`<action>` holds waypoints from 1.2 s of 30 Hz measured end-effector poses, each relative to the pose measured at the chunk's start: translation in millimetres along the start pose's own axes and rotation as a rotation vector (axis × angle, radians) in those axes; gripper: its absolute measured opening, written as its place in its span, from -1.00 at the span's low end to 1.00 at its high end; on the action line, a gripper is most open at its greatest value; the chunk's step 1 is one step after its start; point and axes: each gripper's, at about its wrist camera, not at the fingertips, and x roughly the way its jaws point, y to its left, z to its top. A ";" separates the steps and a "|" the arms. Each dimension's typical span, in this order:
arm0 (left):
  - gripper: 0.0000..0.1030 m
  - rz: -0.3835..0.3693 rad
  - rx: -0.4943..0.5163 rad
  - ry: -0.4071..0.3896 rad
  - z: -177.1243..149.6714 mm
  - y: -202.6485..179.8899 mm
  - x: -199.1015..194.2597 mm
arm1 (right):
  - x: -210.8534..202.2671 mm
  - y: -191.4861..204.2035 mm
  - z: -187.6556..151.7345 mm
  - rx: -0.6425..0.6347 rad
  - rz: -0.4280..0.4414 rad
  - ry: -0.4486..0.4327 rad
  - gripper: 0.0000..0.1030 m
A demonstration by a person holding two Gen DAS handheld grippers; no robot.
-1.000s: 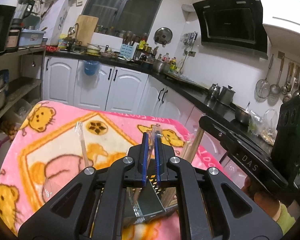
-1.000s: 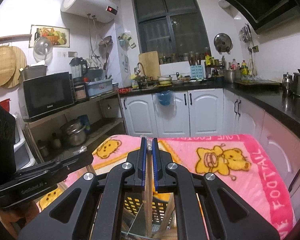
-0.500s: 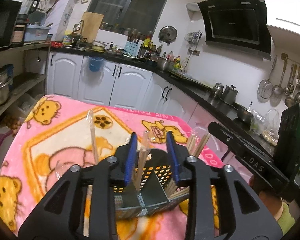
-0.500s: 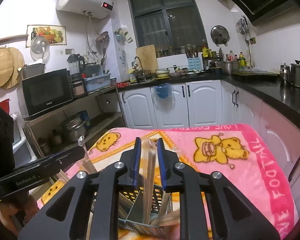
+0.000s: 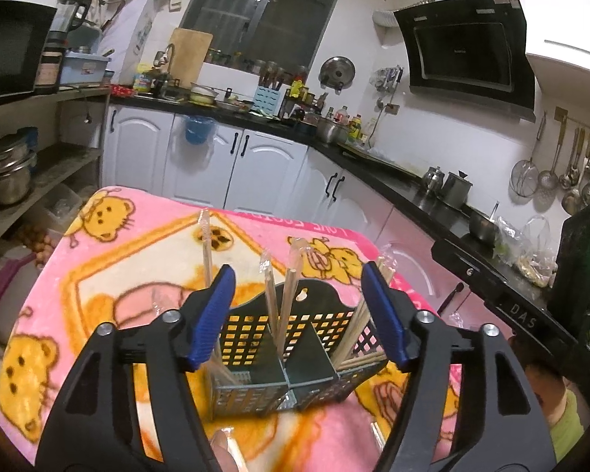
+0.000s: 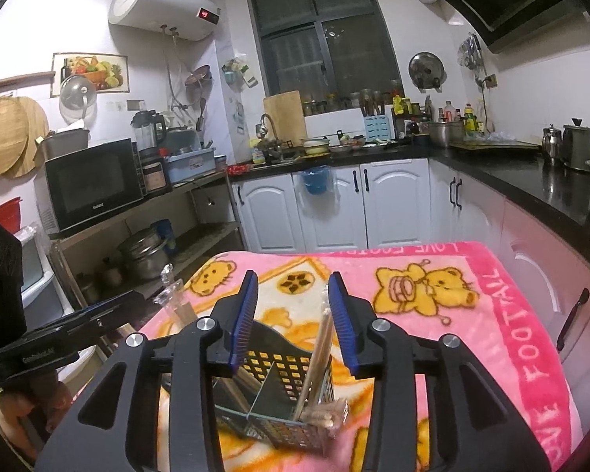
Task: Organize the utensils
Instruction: 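Open both tools and pull them up out of the caddy, then move both tools toward the last wrapped chopsticks beside the caddy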
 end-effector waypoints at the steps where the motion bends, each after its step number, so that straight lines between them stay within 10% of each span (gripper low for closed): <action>1: 0.19 0.001 -0.002 0.000 -0.4 0.8 -1.1 | -1.8 1.0 0.1 -0.003 0.001 0.001 -0.25; 36: 0.79 0.059 -0.012 0.095 -51.6 14.2 -29.0 | -43.6 17.3 -59.1 -0.067 -0.008 0.137 0.17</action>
